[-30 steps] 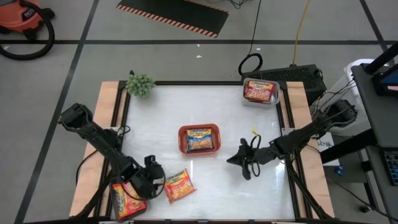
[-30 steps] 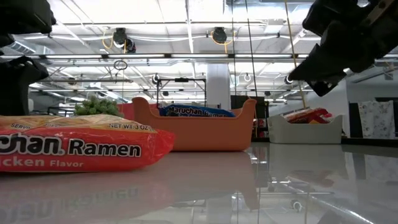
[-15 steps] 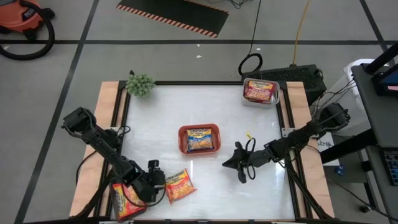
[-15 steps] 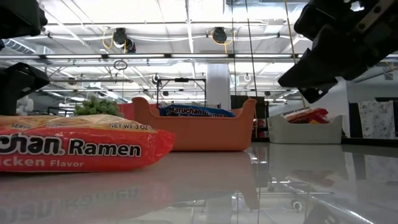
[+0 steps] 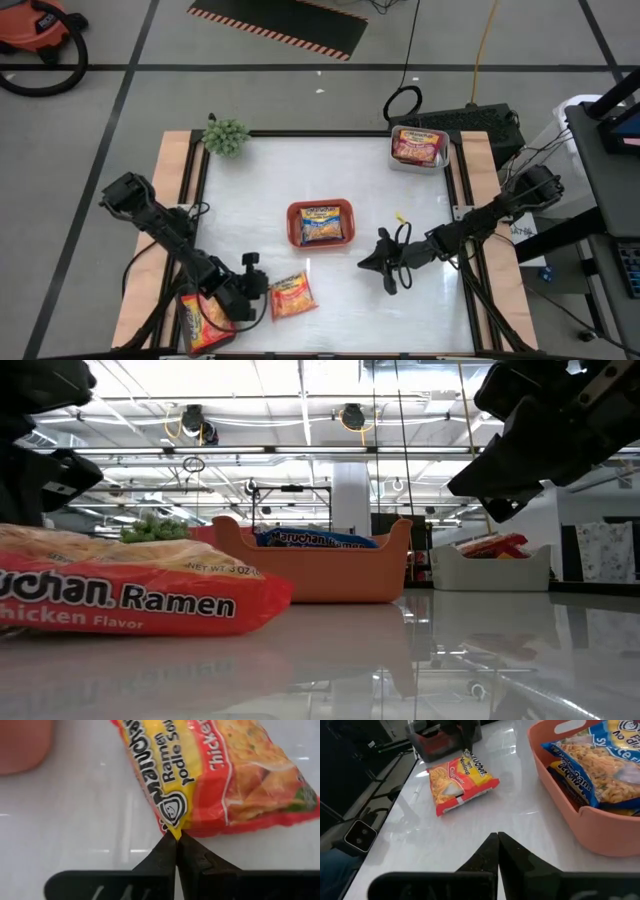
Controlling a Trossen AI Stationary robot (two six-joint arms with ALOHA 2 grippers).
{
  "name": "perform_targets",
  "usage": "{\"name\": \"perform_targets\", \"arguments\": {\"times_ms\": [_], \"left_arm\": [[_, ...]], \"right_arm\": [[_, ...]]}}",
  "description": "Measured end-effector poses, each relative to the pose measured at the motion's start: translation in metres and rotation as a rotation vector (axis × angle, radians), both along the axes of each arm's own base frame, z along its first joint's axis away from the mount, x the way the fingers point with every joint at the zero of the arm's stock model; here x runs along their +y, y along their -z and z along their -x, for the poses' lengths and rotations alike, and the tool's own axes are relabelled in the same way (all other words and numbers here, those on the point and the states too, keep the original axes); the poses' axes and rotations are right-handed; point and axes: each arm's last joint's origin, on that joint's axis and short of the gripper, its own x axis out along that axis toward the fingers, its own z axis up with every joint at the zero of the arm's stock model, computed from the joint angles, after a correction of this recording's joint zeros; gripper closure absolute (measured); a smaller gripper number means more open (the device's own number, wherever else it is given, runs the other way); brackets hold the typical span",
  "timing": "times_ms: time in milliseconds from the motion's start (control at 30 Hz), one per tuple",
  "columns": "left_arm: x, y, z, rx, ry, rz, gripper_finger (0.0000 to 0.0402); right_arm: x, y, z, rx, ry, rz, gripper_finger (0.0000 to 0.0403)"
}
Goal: Sort Maruchan noodles
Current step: Put the orange noodle pack into the black bin
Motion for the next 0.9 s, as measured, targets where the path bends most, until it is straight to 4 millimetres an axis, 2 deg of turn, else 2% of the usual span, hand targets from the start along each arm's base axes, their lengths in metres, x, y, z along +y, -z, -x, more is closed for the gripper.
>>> {"name": "perform_targets", "arguments": {"times_ms": [133,267,400,567,733,900], "left_arm": [[0.003,-0.002,-0.002,-0.022,-0.023,-0.013,0.0394],[0.004,-0.019,-0.004,-0.062,-0.050,0.028,0.0395],[0.004,-0.051,-0.004,-0.107,-0.074,0.074,0.0396],[0.000,-0.097,0.005,-0.092,-0.068,0.028,0.0396],[-0.004,-0.146,0.018,-0.045,-0.094,0.011,0.0396],[-0.009,-0.185,0.040,0.006,-0.127,0.038,0.0396]], "right_arm": [[0.000,0.001,0.000,0.009,-0.001,0.006,0.0403],[0.000,0.001,0.000,0.008,-0.003,0.012,0.0403],[0.000,0.001,0.001,0.012,-0.002,0.016,0.0403],[0.000,0.002,0.001,0.016,-0.002,0.018,0.0403],[-0.001,0.002,0.001,0.022,-0.003,0.024,0.0403],[-0.001,0.003,0.002,0.033,-0.004,0.029,0.0403]]}}
